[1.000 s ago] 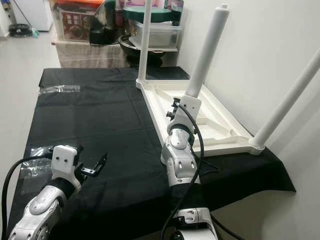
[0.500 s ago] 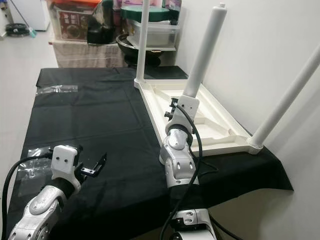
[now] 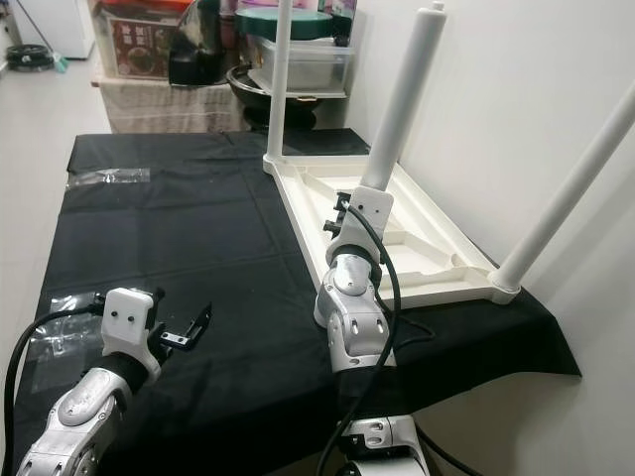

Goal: Building children table

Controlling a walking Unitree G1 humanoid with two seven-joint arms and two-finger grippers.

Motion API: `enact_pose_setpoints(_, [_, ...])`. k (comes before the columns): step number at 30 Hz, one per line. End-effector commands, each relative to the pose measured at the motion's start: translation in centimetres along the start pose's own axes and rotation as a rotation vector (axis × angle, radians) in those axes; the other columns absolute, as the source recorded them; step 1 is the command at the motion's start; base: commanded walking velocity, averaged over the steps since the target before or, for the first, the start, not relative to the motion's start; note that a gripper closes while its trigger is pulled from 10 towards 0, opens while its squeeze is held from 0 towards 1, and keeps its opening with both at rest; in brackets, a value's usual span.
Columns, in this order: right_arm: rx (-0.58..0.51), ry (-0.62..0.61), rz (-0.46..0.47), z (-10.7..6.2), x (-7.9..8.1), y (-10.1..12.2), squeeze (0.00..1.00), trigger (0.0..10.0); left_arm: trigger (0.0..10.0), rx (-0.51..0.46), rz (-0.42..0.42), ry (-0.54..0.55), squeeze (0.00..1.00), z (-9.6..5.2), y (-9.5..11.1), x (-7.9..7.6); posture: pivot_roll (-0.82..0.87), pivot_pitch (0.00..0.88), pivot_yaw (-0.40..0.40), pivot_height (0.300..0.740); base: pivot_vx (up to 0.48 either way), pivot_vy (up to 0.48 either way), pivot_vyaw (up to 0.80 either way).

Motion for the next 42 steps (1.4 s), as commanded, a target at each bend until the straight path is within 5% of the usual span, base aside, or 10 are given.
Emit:
enact_pose_setpoints(1, [0.168,-0.041,-0.065,0.10,-1.66,-4.32,0.00,10.0,10.0,0.012,-0.003,-0.003,0.00,0.04,-0.46,-0.18,0.06,0.000,-0.094,0.740,0.000,0.000,0.00])
enact_pose_setpoints(42, [0.170,-0.008,-0.022,-0.22,-1.09,-3.34,0.00,10.0,10.0,0.011,0.000,-0.011,0.00,0.30,-0.65,-0.25,0.06,0.000,-0.093,0.740,0.000,0.000,0.00])
Point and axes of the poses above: a point about 5 cm out from each wrist's last joint towards the gripper, its own z axis pointing out of the wrist towards the gripper, its own y axis along the axis of the wrist's last joint, x = y × z, the point moved 4 cm from there along z, pointing out of the wrist towards the gripper, and after that the axes turned 5 degrees about -z, right-handed, at the moved point
